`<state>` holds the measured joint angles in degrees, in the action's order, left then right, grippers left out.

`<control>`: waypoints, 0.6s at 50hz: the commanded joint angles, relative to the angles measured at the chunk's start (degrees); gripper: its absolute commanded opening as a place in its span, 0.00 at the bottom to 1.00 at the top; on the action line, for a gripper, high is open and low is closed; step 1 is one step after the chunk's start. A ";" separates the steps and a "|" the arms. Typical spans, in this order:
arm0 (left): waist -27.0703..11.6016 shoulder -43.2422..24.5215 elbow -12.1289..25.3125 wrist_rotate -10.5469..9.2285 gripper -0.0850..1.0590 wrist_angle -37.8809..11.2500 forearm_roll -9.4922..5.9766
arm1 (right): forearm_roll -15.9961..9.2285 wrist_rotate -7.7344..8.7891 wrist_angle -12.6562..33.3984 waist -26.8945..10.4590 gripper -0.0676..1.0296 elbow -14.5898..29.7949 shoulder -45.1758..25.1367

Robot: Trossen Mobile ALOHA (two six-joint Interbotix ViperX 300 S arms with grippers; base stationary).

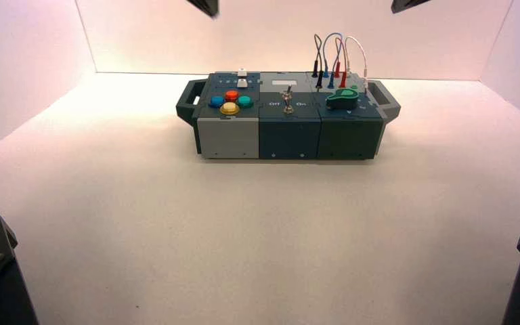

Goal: Move the bottom slider to position 3.

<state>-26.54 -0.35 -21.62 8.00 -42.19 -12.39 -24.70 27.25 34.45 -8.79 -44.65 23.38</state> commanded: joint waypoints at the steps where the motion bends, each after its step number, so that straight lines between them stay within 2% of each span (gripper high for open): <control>1: 0.26 -2.90 3.43 -3.60 0.05 1.85 -0.18 | -0.26 0.18 -0.26 -0.09 0.04 1.41 -0.35; 4: -0.09 -4.57 4.04 -5.19 0.05 3.08 -0.18 | -0.26 0.26 -0.26 -0.09 0.04 1.32 -0.44; 10: -0.53 -7.21 5.10 -6.77 0.05 4.57 -0.26 | -0.35 0.18 -0.53 -0.09 0.04 1.41 -0.53; 18: -1.49 -11.07 7.82 -7.29 0.05 4.57 -0.53 | -0.35 0.26 -0.70 -0.09 0.04 1.32 -0.79; 26: -2.29 -14.77 10.46 -7.47 0.05 4.57 -2.55 | -0.26 0.26 -0.79 -0.18 0.04 1.49 -0.88; 30: -2.37 -16.26 11.25 -7.56 0.05 4.57 -2.90 | -0.35 0.18 -0.79 -0.18 0.04 1.58 -0.79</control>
<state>-28.65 -16.70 -12.57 0.70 -37.97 -14.77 -24.70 27.33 34.10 -8.79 -44.65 22.15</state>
